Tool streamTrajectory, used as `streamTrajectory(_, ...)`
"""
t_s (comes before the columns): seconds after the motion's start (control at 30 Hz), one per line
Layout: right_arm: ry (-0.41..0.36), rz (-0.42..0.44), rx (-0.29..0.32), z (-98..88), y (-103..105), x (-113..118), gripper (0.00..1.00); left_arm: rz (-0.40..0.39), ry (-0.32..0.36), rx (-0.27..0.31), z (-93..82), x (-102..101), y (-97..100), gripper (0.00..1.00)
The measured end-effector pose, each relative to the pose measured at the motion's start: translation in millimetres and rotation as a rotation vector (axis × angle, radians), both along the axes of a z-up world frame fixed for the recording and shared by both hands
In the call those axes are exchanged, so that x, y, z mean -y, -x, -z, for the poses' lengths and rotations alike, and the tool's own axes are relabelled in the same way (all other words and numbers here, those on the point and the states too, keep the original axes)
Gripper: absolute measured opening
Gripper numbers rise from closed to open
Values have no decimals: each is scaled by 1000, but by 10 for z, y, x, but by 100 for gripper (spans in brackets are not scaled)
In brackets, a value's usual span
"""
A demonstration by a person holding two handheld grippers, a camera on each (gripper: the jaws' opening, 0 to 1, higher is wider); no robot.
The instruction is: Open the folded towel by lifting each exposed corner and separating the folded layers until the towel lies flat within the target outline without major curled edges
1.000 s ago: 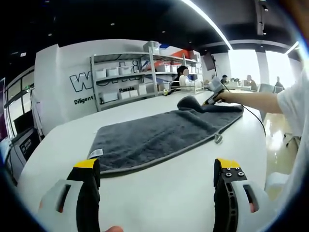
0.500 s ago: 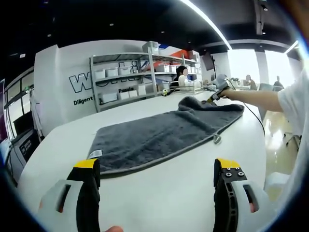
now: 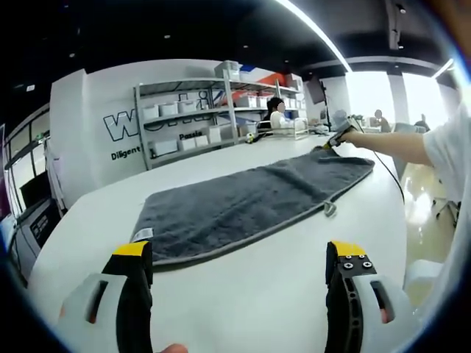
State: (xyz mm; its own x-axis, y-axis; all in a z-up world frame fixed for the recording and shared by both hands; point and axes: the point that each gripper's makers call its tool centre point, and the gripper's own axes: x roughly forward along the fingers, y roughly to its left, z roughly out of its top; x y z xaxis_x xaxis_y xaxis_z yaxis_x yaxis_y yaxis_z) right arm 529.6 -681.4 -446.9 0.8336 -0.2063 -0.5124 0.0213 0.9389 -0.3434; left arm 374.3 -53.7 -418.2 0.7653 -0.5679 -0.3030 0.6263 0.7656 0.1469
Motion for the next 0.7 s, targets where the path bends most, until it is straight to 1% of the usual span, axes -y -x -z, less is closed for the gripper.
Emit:
streamTrajectory(0.07,9,2,-1,-7,-11,21,2,1,-2,-1,4,6,-4,97)
streamTrajectory(0.2,70,-4,-42,50,-44,55,2,2,-6,-5,15,10,-18,97)
streamTrajectory(0.3,92,-6,-65,120,-67,61,2,4,-12,-9,27,13,-25,97)
streamTrajectory(0.43,70,14,-68,173,-64,110,2,5,-14,-10,29,11,-26,97)
streamTrajectory(0.57,54,19,-63,171,-54,118,3,0,-13,-11,33,-1,-37,97)
streamTrajectory(0.7,-72,67,-57,197,8,114,6,3,-15,-13,49,15,-35,97)
